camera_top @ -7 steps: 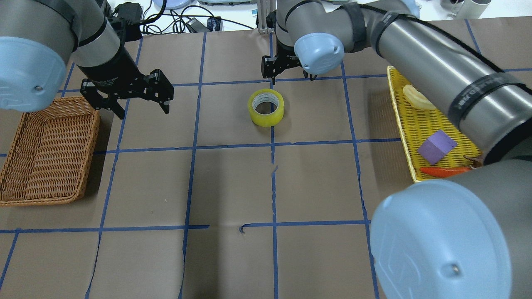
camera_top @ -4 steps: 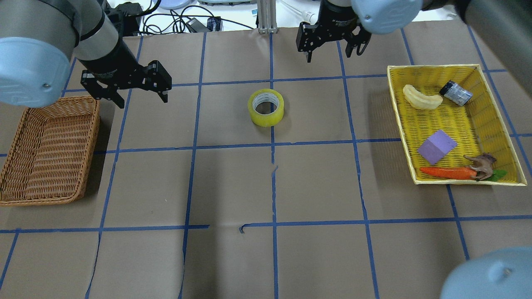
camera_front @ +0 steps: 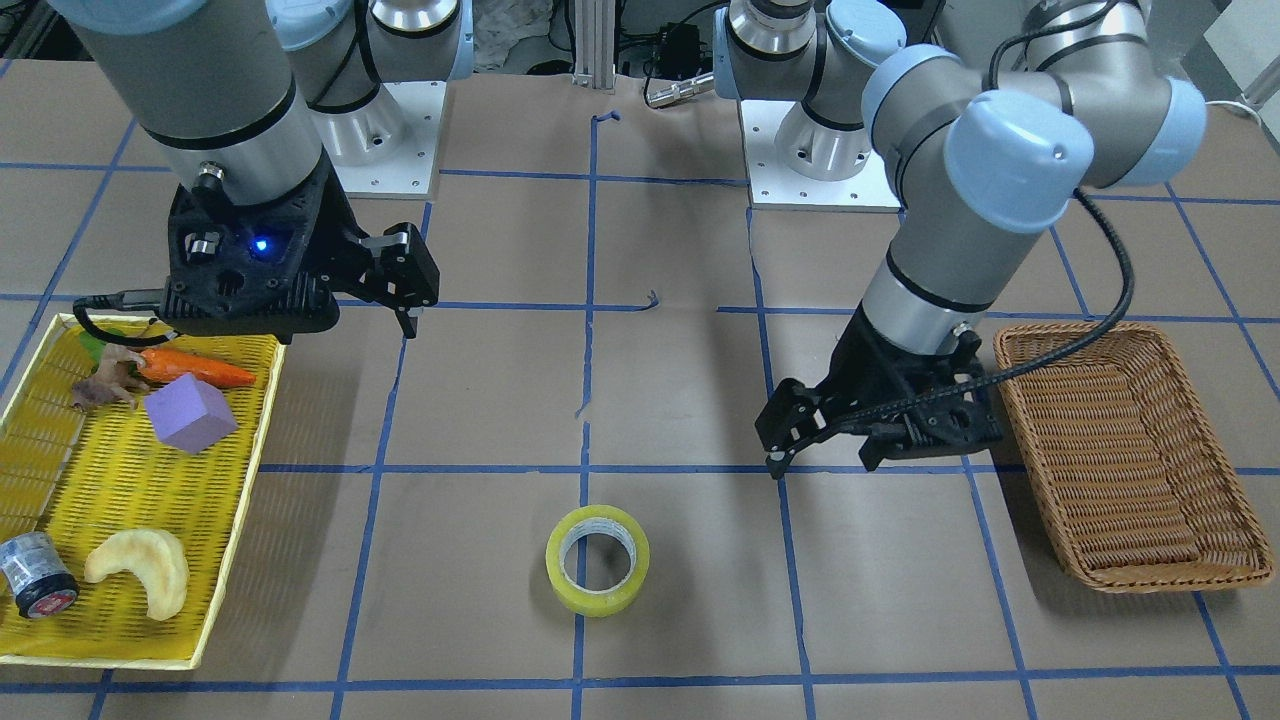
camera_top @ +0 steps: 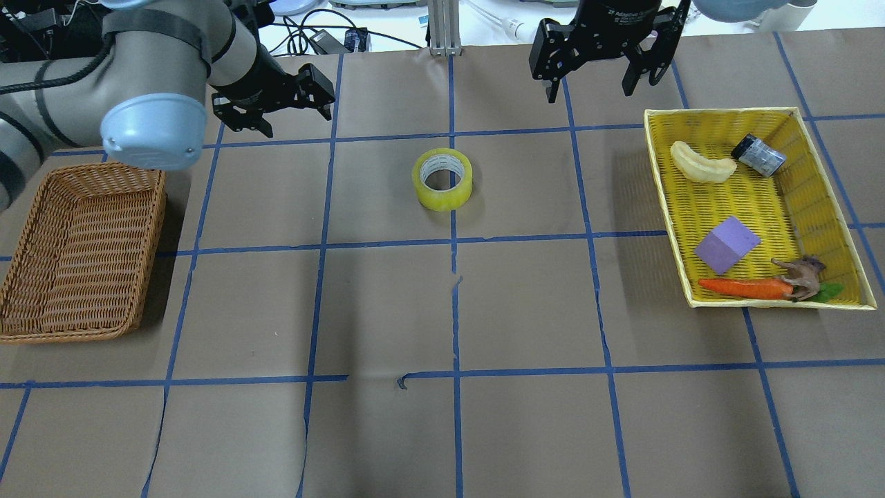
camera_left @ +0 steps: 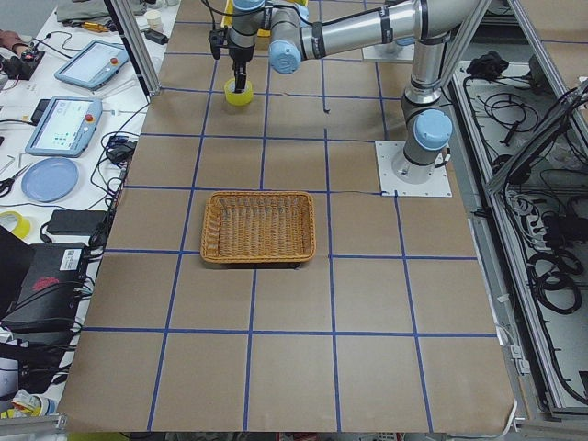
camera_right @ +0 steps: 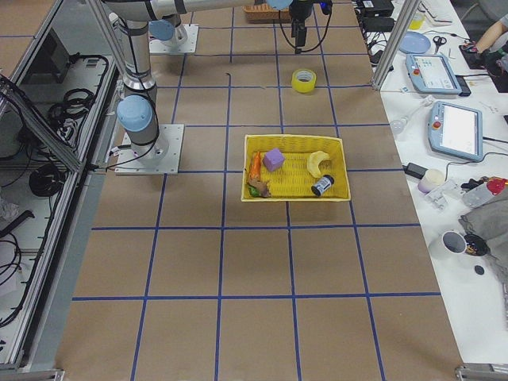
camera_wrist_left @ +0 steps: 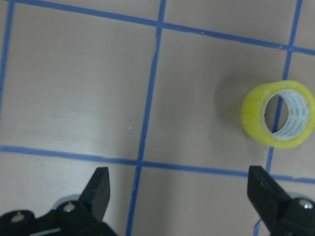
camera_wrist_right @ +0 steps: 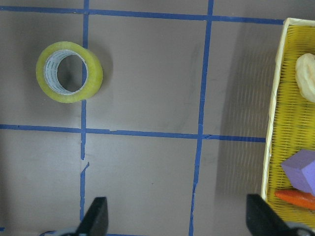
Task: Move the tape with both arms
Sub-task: 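Lower the left gripper onto the tape roll rim and close it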
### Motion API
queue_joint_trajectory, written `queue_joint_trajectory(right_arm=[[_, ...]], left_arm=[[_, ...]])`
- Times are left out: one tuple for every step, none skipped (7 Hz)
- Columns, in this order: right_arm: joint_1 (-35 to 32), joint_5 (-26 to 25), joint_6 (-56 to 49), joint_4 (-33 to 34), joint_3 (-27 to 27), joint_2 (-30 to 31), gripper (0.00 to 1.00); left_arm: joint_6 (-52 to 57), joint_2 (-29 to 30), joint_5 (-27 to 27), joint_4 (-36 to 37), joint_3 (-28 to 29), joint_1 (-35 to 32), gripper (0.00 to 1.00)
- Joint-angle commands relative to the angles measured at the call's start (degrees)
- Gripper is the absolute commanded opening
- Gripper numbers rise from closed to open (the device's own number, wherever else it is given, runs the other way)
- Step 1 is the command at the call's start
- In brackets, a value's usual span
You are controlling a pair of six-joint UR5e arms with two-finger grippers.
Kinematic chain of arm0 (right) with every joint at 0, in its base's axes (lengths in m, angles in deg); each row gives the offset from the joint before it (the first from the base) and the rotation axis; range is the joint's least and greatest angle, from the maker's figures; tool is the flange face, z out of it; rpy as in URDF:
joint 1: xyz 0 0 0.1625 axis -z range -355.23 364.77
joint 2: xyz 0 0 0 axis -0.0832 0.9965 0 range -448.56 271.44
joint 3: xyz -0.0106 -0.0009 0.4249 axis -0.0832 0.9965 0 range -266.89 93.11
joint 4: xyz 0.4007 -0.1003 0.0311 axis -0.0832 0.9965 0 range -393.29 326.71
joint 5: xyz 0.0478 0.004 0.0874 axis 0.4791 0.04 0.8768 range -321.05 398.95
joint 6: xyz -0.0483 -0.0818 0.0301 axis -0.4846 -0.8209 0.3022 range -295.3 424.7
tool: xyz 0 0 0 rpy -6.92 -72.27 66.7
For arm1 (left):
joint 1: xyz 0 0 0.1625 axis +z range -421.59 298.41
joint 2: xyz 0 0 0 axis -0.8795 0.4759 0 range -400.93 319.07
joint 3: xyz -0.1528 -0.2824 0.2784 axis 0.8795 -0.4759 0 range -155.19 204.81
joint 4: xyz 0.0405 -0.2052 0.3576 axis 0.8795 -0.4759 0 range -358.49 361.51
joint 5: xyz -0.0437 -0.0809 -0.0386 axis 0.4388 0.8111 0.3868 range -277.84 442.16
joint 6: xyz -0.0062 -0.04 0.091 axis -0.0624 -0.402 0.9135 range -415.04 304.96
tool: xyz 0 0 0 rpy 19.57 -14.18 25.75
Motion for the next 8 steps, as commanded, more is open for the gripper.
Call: queue_joint_trajectory(right_arm=[[0.78,-0.15,0.09,-1.92,-0.30,1.72,1.00],[0.95,-0.15,0.17,-2.19,-0.31,1.90,1.00],[0.96,-0.15,0.52,-2.36,-0.39,2.08,1.00],[0.87,-0.24,0.79,-2.54,-0.48,2.34,1.00],[0.87,-0.24,0.88,-3.58,-0.74,2.43,1.00],[0.87,-0.24,0.79,-3.68,-0.83,2.69,1.00],[0.87,-0.24,0.79,-3.68,-0.92,2.78,1.00],[0.69,-0.24,0.79,-3.68,-1.01,2.78,1.00]], left_arm=[[-5.58,7.70,0.95,11.26,0.31,-5.13,1.00],[-5.69,11.31,0.95,15.92,0.31,-6.37,1.00],[-5.69,14.39,0.86,18.57,0.31,-7.00,1.00],[-5.69,17.12,0.86,21.04,0.31,-8.13,1.00],[-5.69,19.49,0.94,22.11,0.31,-8.93,1.00],[-5.78,20.91,0.86,22.12,0.31,-10.33,1.00],[-6.04,21.53,0.94,22.12,0.31,-10.86,1.00],[-5.61,21.36,0.95,22.03,0.22,-11.04,1.00]])
